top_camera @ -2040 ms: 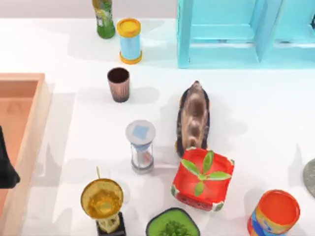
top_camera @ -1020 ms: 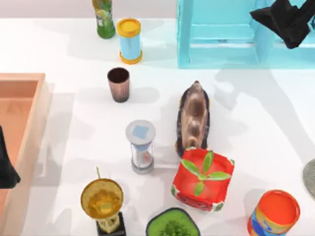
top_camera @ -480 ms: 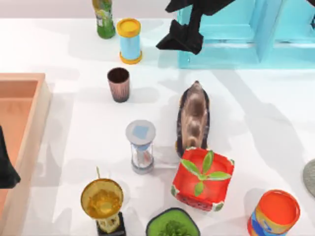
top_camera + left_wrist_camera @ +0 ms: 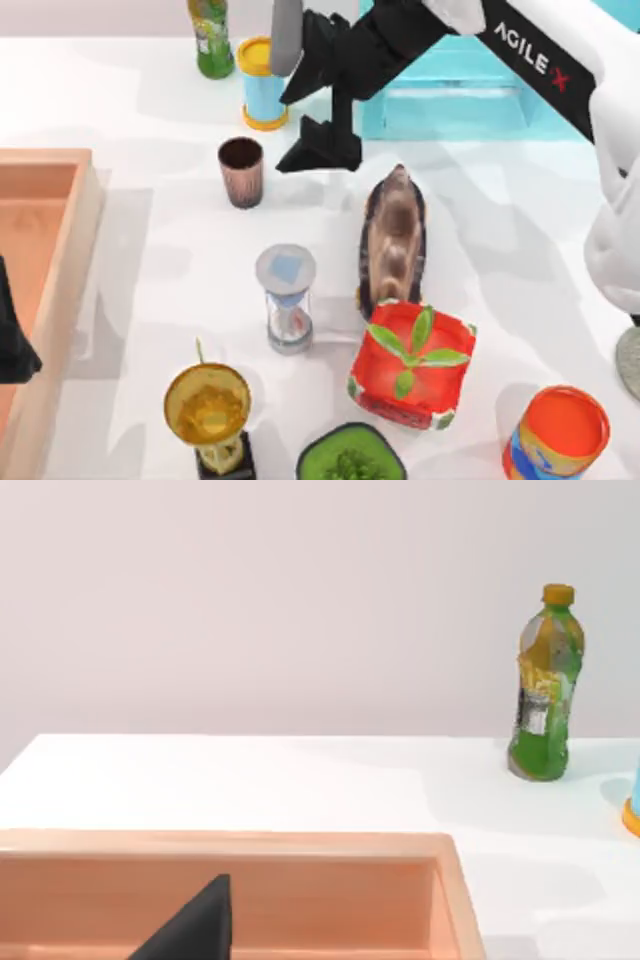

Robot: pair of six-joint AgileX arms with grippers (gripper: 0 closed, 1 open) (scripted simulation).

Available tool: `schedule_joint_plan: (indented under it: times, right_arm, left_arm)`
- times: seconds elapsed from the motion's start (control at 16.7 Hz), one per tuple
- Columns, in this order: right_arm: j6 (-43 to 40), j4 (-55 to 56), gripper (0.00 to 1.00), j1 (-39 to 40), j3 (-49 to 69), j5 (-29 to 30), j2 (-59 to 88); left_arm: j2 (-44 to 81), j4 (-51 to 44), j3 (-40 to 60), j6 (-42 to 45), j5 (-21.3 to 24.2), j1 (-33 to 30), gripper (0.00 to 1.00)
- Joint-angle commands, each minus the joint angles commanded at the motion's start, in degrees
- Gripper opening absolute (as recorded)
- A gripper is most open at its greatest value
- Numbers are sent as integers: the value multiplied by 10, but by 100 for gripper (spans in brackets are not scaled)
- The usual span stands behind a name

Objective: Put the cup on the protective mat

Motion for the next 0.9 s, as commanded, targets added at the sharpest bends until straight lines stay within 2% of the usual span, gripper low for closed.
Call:
schedule_joint_plan:
  times: [0.42,0.9]
  right_arm:
    - [4,5,100,2,7,2,11]
    - [61,57,100,55,129,25,153]
  left_arm:
    - [0,0,0,0,0,0,100]
    - [0,0,0,0,0,0,100]
